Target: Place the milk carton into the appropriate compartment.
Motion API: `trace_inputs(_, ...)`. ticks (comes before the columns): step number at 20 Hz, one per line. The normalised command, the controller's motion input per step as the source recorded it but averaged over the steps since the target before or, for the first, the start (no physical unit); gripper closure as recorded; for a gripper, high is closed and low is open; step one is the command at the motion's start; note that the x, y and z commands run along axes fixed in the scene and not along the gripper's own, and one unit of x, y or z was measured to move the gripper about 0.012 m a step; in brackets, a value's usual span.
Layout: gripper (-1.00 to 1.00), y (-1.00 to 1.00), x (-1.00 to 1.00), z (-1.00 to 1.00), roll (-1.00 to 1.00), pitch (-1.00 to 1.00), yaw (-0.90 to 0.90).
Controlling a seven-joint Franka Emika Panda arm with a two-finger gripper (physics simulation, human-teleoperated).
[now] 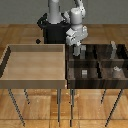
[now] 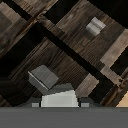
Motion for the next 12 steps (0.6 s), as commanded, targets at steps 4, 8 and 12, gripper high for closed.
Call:
trace_inputs(4,-1.00,0.00,0.00,0.00,0.00,0.00,0.00)
trace_inputs(8,-1.00,0.00,0.00,0.00,0.00,0.00,0.00)
trace_inputs(12,-1.00,0.00,0.00,0.00,0.00,0.00,0.00)
